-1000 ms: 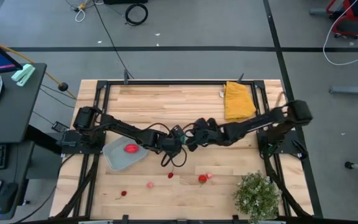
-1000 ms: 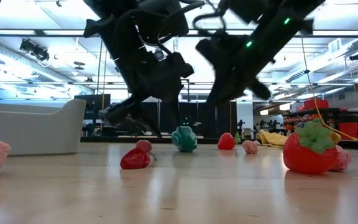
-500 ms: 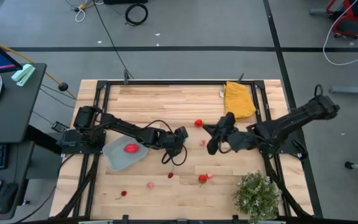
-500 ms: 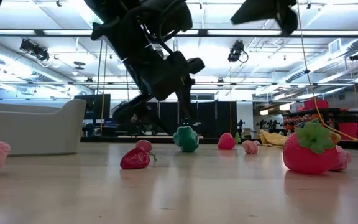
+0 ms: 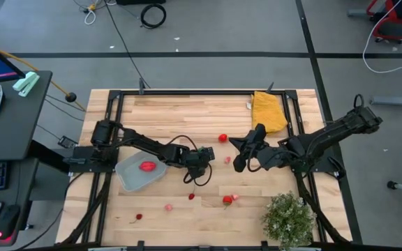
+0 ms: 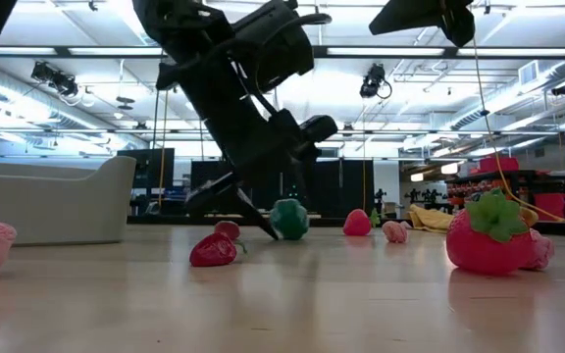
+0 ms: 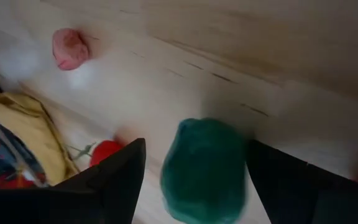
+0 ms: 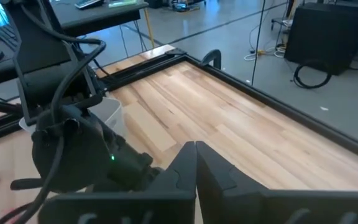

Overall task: Pick and placing Produce into tupperware
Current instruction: Put the green bell pepper into the gray bin

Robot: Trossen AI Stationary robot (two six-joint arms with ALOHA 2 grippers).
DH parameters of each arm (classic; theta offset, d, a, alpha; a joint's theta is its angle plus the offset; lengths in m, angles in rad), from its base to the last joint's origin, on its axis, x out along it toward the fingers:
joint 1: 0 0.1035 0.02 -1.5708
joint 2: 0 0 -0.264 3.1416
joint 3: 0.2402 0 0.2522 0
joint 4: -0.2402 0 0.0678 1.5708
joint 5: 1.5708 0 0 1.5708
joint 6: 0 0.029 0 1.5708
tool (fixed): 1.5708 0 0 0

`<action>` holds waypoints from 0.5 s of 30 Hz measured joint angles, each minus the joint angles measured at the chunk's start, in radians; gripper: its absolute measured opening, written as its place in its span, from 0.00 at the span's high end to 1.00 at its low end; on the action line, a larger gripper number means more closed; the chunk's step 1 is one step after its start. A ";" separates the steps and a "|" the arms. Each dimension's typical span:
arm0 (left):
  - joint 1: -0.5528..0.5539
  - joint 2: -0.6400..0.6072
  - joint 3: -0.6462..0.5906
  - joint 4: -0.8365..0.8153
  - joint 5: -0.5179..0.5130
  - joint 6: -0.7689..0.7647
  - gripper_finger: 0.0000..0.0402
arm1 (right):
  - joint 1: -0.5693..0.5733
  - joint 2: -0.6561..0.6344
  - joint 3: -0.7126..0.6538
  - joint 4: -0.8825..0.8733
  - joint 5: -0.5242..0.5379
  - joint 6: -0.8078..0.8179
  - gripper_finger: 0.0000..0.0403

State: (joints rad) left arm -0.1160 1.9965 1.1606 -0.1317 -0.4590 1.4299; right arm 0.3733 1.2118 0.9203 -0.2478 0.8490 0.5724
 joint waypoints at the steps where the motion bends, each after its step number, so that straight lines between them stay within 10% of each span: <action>1: 0.001 0.008 0.000 0.021 -0.004 0.015 0.29 | 0.000 0.000 0.000 -0.001 0.000 -0.001 0.99; 15: 0.053 0.015 0.000 0.052 -0.022 -0.004 0.29 | 0.003 0.000 0.000 -0.002 -0.010 -0.002 0.99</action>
State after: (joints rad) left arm -0.0629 2.0117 1.1603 -0.0799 -0.4808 1.4258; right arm 0.3759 1.2118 0.9203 -0.2495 0.8394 0.5703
